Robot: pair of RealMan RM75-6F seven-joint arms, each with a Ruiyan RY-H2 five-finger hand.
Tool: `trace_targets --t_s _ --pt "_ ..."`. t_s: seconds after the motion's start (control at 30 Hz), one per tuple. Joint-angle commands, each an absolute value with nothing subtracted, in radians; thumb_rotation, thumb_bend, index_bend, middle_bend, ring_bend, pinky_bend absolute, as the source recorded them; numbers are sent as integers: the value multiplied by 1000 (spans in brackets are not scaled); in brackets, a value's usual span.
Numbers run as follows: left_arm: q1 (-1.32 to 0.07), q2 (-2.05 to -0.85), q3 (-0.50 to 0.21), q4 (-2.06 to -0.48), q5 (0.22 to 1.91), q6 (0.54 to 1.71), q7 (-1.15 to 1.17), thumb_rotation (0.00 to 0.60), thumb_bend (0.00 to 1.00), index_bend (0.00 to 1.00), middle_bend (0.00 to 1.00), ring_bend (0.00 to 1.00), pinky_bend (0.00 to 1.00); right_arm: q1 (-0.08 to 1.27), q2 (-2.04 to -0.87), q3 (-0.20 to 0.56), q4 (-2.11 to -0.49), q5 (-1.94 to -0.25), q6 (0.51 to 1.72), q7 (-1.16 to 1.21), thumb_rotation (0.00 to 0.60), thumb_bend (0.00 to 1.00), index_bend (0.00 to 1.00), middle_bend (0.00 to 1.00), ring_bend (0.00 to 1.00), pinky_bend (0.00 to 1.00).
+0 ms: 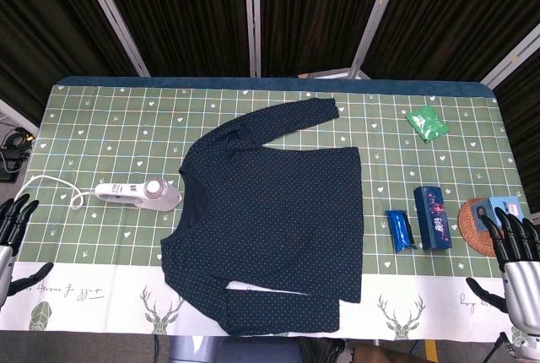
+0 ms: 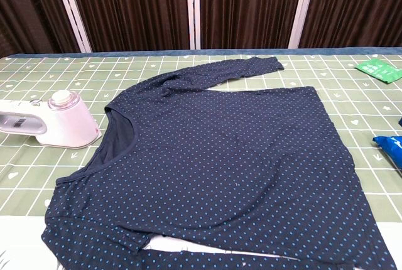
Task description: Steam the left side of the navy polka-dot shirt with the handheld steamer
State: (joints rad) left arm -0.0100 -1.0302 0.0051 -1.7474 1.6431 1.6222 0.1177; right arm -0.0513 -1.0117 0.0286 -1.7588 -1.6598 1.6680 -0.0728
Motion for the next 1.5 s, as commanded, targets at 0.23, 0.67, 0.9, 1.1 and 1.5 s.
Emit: trace_targets --t_s 0.23,0.67,0.9,1.1,1.5 --pt "-21 -1033 1 -1738 1633 1599 110 600 0 0 0 0 0 -54 -1007 26 -1763 -1661 1668 -64 600 0 0 0 0 0" --pt "-265 -1240 -148 -1455 1460 1291 -5 600 104 107 70 74 50 -43 -1003 33 -1769 -1637 1644 -54 600 0 0 0 0 0" --pt "-368 -1393 -149 -1243 1447 1166 -31 600 374 110 72 88 68 -33 -1009 44 -1765 -1597 1615 -62 600 0 0 0 0 0" --pt "-416 -1470 -160 -1154 1413 1106 5 600 418 111 72 88 68 -18 -1014 53 -1756 -1558 1577 -62 600 0 0 0 0 0" --pt "-469 -1557 -142 -1028 1392 1037 -24 600 418 110 73 88 68 -2 -1019 60 -1750 -1523 1543 -69 600 0 0 0 0 0"
